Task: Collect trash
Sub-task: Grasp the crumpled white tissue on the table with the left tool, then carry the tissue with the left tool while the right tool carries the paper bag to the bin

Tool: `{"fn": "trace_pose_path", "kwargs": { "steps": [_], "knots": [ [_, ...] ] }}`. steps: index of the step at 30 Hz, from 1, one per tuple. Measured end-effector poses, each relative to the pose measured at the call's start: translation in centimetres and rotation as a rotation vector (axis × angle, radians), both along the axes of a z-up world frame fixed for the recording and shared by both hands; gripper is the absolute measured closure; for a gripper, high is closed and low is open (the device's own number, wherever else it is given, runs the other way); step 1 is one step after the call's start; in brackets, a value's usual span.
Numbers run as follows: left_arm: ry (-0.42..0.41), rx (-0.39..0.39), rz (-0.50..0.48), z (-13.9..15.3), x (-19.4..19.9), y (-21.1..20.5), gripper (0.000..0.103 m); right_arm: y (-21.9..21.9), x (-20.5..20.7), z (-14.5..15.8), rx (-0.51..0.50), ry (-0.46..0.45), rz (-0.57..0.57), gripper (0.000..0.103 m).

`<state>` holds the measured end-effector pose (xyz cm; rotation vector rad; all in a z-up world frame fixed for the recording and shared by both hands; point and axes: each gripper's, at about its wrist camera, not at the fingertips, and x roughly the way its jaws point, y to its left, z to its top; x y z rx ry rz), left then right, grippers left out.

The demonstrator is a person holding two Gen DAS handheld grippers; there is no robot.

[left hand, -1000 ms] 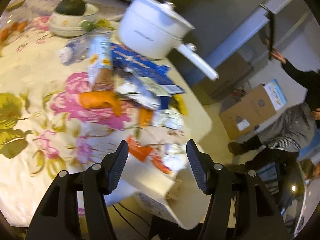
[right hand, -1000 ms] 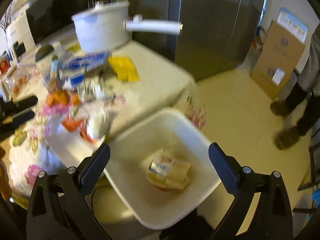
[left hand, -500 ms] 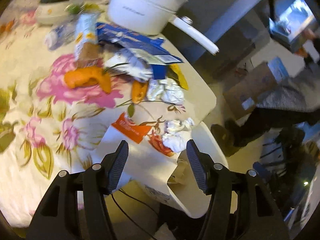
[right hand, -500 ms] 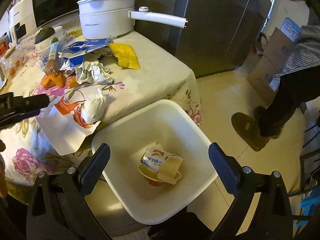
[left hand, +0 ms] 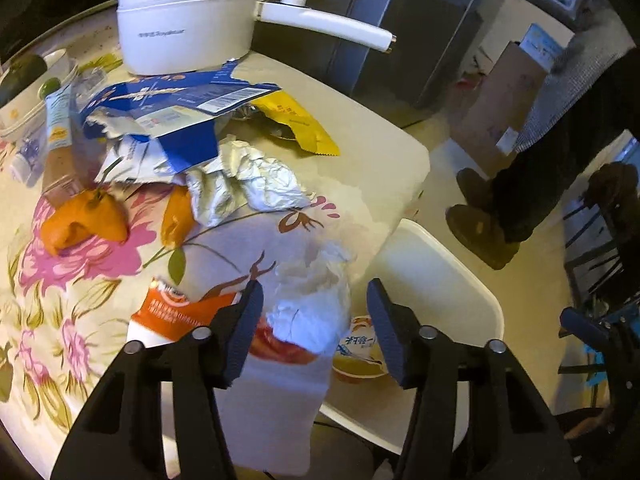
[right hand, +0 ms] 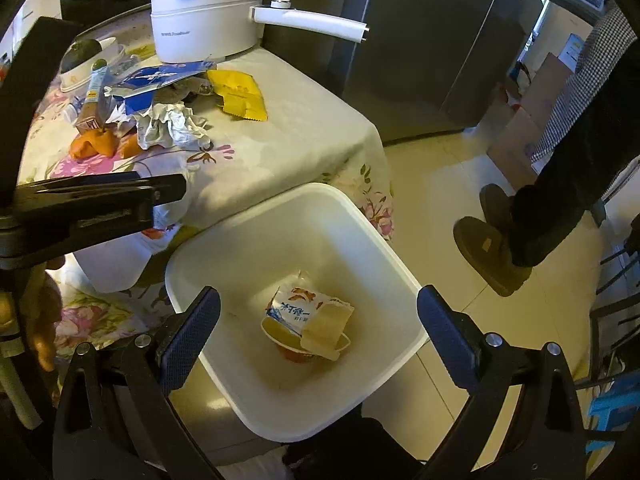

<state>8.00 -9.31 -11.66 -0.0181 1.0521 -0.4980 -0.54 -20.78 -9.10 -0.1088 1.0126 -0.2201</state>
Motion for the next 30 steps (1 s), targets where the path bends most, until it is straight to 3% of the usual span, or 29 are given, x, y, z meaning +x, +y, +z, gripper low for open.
{"fn": "trace_pose_path", "kwargs": {
  "steps": [4,8,19,25,30],
  "knots": [
    [0.009,0.022,-0.021,-1.0,0.9,-0.9,0.074,1.1,0.3,-0.5,-0.025,0.013,0.024,0.008],
    [-0.002,-0.012,-0.005,-1.4,1.3,0.2,0.082,1.9,0.7,-1.0,-0.026,0.030,0.035,0.008],
    [-0.114,-0.131,0.090,3.1,-0.2,7.0,0.085,6.0,2.8,-1.3,-0.010,0.035,0.116,0.008],
    [-0.154,-0.234,0.223,6.9,-1.3,14.2,0.085,11.0,3.5,-1.0,-0.101,-0.020,0.272,0.008],
    [-0.174,-0.305,0.301,9.0,-2.6,18.8,0.085,14.5,4.0,-1.3,-0.114,-0.006,0.400,0.008]
  ]
}}
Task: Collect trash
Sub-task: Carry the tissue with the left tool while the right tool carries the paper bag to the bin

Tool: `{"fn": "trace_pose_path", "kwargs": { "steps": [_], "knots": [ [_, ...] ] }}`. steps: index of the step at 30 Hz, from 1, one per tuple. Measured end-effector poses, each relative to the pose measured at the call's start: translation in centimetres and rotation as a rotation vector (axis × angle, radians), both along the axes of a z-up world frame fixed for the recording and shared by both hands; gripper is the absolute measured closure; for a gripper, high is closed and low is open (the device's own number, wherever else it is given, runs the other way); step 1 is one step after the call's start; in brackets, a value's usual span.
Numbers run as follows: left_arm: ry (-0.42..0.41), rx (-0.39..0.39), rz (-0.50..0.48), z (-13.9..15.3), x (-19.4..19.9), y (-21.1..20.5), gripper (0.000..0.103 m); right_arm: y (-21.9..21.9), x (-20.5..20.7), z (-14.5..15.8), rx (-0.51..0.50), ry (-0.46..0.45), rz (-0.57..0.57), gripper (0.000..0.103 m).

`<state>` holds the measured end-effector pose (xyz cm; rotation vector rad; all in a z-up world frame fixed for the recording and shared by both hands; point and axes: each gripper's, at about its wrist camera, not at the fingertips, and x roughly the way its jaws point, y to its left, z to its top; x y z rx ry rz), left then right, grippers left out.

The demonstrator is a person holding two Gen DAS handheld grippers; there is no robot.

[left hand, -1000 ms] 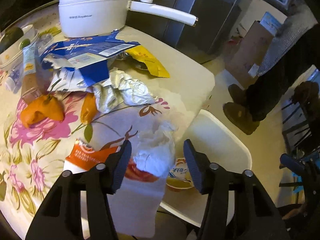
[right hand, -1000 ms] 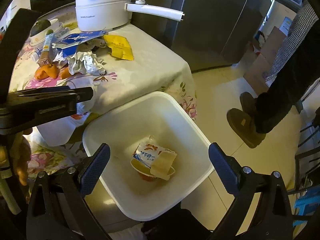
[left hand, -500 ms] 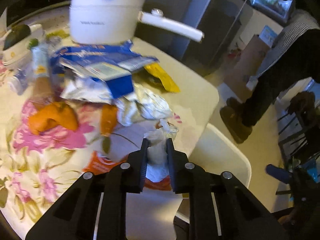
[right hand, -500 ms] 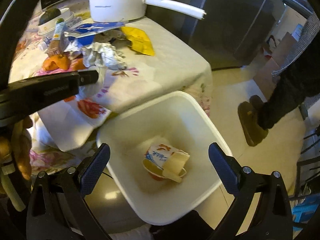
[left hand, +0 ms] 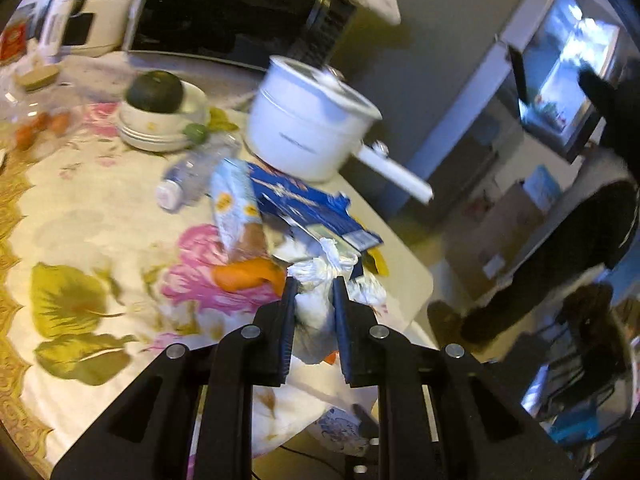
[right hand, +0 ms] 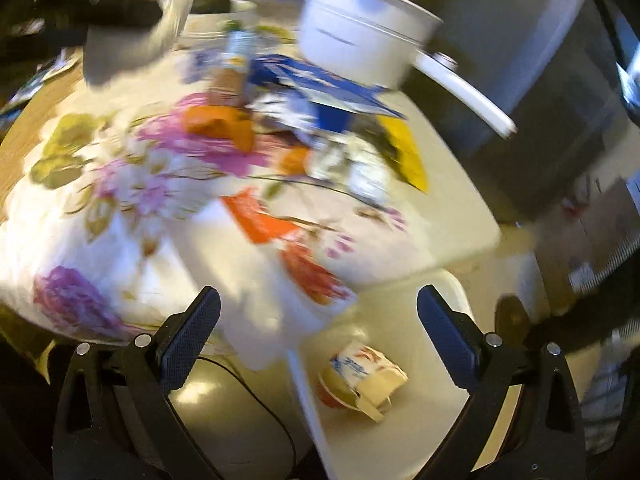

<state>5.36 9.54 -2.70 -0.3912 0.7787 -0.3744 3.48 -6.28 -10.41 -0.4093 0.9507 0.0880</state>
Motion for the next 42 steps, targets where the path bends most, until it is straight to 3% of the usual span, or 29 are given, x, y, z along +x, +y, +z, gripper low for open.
{"fn": "trace_pose_path", "kwargs": {
  "steps": [8,11,14,16,19,28,33,42],
  "knots": [
    [0.009,-0.029,0.038,-0.2,-0.8,2.5,0.084,3.7,1.0,-1.6,-0.027,0.062,0.129,0.013],
    [0.025,-0.038,0.045,-0.8,-0.8,3.0,0.084,4.3,1.5,-2.5,-0.040,0.095,0.154,0.024],
    [0.030,-0.044,0.050,-1.0,-0.7,3.2,0.084,3.8,2.5,-2.7,0.024,0.136,0.154,0.044],
    [0.028,-0.048,0.052,-1.0,-0.9,3.4,0.084,3.3,3.2,-2.6,0.074,0.169,0.154,0.070],
    [0.027,-0.055,0.054,-0.9,-0.9,3.4,0.084,2.6,3.9,-2.7,0.118,0.193,0.133,0.091],
    [0.021,-0.066,0.060,-0.8,-1.1,3.7,0.084,0.7,4.4,-0.6,0.215,0.133,0.084,0.102],
    [0.015,-0.084,0.066,-0.6,-1.1,4.0,0.084,-1.5,4.4,1.6,0.334,0.086,0.038,0.102],
    [0.000,-0.112,0.063,0.0,-1.0,3.7,0.084,-4.5,3.9,4.7,0.392,-0.039,-0.050,0.102]
  ]
}}
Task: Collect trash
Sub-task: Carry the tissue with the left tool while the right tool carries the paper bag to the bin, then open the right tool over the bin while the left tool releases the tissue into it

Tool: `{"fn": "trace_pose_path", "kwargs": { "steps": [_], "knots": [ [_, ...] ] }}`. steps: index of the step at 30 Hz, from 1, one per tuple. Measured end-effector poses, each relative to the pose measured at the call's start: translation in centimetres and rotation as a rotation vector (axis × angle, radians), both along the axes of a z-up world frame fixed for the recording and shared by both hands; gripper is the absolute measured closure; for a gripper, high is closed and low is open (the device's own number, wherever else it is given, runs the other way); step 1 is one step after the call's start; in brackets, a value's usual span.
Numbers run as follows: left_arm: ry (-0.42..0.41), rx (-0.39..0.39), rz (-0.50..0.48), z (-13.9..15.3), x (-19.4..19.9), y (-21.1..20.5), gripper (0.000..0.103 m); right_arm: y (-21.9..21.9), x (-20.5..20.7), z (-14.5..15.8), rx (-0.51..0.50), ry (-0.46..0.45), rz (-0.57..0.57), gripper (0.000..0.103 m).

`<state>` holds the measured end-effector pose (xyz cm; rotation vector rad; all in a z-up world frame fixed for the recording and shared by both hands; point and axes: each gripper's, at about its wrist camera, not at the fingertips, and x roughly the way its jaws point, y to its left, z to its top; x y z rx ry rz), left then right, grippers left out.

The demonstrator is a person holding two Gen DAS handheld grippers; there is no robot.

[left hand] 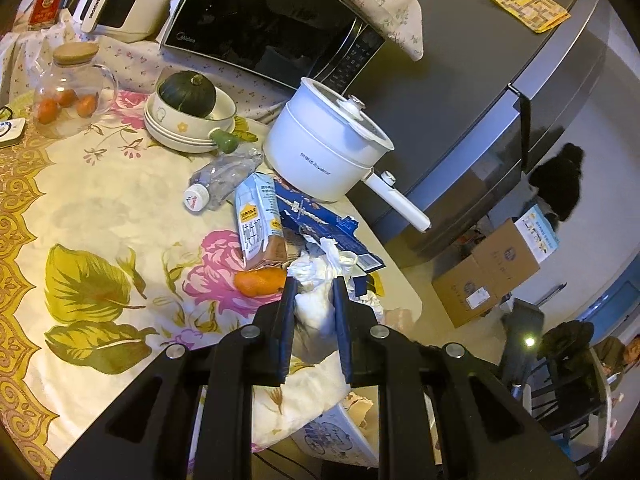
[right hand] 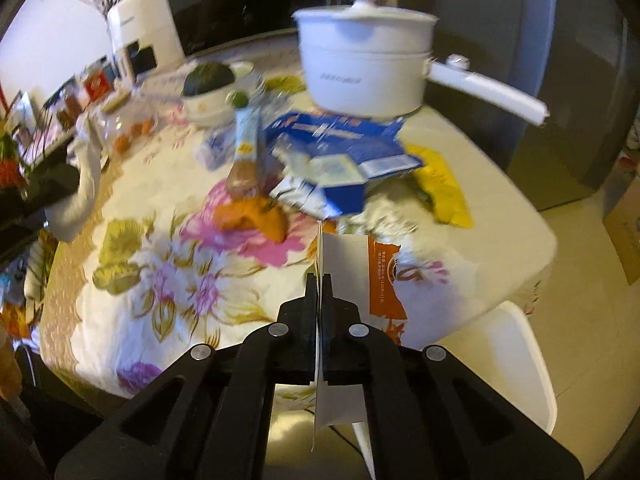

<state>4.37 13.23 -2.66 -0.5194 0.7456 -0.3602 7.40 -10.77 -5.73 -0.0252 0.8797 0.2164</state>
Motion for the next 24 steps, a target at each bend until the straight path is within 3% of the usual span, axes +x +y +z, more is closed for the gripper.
{"fn": "trace_pose_path", "kwargs": {
  "steps": [9,24],
  "knots": [
    [-0.006,-0.041,-0.038,0.2,0.5,-1.6,0.084,-3.3,-2.2,2.6,-0.039,-0.110,-0.111,0.102],
    [0.020,-0.052,-0.182,-0.9,1.2,-8.6,0.084,-11.5,-6.1,2.2,-0.042,-0.041,-0.285,0.100]
  ]
}}
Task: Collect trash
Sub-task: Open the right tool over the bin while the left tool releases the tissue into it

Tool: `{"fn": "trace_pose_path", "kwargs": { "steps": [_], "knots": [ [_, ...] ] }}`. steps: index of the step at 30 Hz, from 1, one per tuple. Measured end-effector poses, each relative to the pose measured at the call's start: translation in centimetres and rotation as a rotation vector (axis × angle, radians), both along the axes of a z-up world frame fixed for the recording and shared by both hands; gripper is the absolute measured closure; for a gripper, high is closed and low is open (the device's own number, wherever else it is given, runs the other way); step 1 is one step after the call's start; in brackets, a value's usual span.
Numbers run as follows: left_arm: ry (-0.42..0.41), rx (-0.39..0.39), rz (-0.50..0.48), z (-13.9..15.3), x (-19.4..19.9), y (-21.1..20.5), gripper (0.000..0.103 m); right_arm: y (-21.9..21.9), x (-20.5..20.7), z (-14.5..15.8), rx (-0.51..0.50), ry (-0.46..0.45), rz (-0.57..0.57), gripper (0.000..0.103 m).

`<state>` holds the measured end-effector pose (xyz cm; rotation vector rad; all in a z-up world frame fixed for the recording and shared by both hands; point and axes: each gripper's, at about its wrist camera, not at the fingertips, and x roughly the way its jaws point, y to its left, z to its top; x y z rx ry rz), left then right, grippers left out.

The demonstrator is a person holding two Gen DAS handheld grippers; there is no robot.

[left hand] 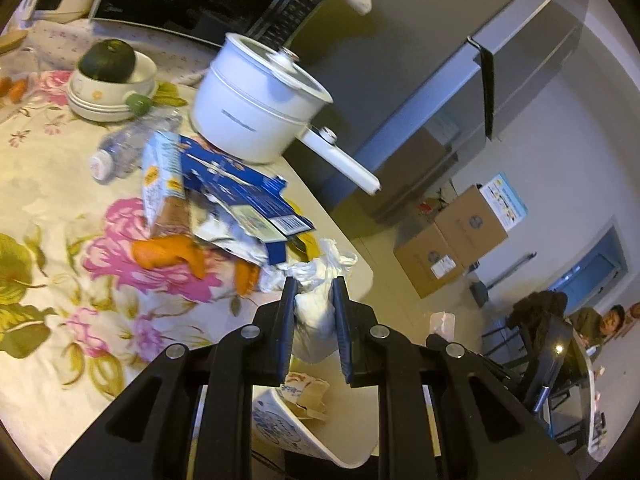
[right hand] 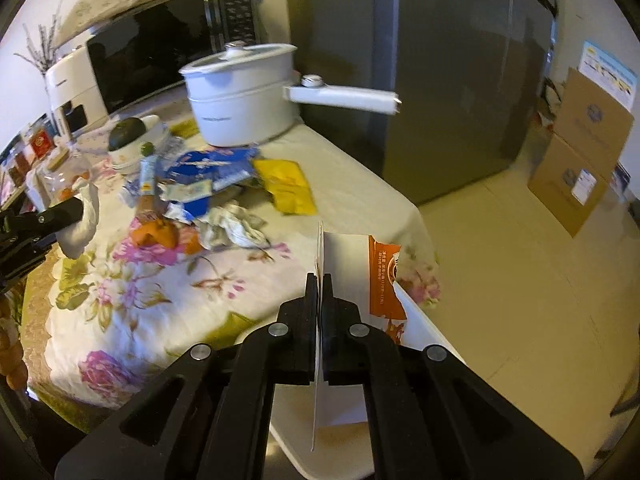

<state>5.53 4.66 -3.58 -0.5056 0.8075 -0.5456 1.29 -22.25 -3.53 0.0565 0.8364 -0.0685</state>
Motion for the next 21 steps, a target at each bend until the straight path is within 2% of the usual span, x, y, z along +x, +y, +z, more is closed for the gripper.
{"fn": "trace_pose_path", "kwargs": {
  "steps": [3,5,8,10,11,13,16,21],
  "knots": [
    [0.004,0.007,-0.034,-0.2,0.0,-1.8,0.084,-1.4,-0.5,-0.3,0.008,0.016,-0.034,0.097],
    [0.006,0.011,-0.054,-0.4,-0.1,-2.8,0.084,-1.9,-0.8,-0.3,0.006,0.019,-0.049,0.089],
    [0.011,0.015,-0.085,-0.7,-0.1,-4.3,0.084,-2.7,-1.3,-0.3,-0.003,0.017,-0.082,0.068],
    [0.017,0.016,-0.105,-1.0,-0.3,-5.3,0.084,-3.6,-1.6,-0.3,-0.016,0.008,-0.136,0.044],
    [0.022,0.014,-0.113,-1.2,-0.3,-5.7,0.084,-4.0,-1.8,-0.2,-0.031,0.001,-0.173,0.038],
    [0.037,0.005,-0.137,-1.6,-0.3,-6.6,0.084,-4.9,-2.2,0.0,-0.085,-0.018,-0.263,0.018],
    [0.056,0.002,-0.169,-2.4,-0.5,-7.9,0.084,-5.7,-2.4,0.1,-0.155,-0.036,-0.339,0.013],
    [0.090,-0.004,-0.220,-3.6,-0.7,-10.0,0.084,-6.3,-2.7,0.2,-0.183,-0.046,-0.367,0.011]
  ]
}}
